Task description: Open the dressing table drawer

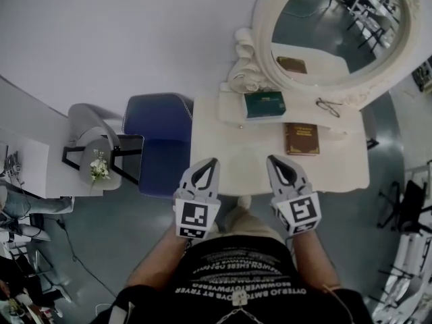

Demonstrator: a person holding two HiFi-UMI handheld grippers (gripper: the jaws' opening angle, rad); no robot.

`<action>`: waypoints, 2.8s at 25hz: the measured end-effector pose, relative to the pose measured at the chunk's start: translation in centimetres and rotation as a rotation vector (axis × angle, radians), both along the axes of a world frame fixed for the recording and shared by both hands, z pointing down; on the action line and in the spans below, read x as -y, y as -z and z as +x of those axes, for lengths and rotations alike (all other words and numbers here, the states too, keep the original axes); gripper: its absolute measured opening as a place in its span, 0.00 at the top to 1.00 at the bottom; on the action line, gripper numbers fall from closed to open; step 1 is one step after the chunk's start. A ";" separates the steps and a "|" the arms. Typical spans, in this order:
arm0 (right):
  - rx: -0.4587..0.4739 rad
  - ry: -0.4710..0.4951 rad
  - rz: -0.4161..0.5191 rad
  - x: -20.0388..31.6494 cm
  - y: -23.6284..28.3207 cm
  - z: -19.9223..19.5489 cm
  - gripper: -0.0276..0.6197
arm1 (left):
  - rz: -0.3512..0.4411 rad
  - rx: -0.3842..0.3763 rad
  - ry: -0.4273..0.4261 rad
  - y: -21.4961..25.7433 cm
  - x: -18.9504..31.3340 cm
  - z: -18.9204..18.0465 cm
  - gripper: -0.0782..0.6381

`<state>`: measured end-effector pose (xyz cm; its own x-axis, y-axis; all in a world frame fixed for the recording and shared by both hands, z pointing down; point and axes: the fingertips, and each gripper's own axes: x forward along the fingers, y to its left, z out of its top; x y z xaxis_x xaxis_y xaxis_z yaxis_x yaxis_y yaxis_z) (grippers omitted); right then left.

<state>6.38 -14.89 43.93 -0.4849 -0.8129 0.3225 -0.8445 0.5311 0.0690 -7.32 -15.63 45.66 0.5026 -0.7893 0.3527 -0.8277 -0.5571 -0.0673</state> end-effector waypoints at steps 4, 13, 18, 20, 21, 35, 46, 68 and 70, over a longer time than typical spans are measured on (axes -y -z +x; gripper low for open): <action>-0.004 0.007 -0.017 1.6 -0.9 0.9 0.95 | -0.018 -0.005 0.013 -1.0 1.5 0.7 0.89; -0.008 0.018 -0.065 5.3 -2.7 2.8 0.95 | -0.061 -0.007 0.030 -3.3 5.1 2.6 0.89; -0.003 0.033 -0.074 7.5 -3.1 3.4 0.95 | -0.083 -0.010 0.022 -4.5 6.9 3.8 0.89; -0.002 0.037 -0.084 8.2 -3.2 3.7 0.95 | -0.086 -0.019 0.015 -4.8 7.5 4.3 0.89; 0.001 0.038 -0.085 8.6 -3.2 3.8 0.95 | -0.090 -0.023 0.014 -5.0 7.8 4.7 0.89; 0.008 0.063 -0.115 11.9 -4.1 6.8 0.95 | -0.252 0.034 0.026 -12.3 10.5 8.3 0.88; 0.016 0.080 -0.115 13.1 -4.4 9.0 0.95 | -0.391 0.079 0.078 -19.1 12.4 10.0 0.82; -0.004 0.059 -0.143 12.9 -5.5 11.1 0.95 | -0.558 0.103 0.167 -27.7 15.3 10.8 0.68; -0.003 0.050 -0.148 12.8 -5.7 11.4 0.95 | -0.556 0.099 0.171 -28.1 15.7 10.9 0.66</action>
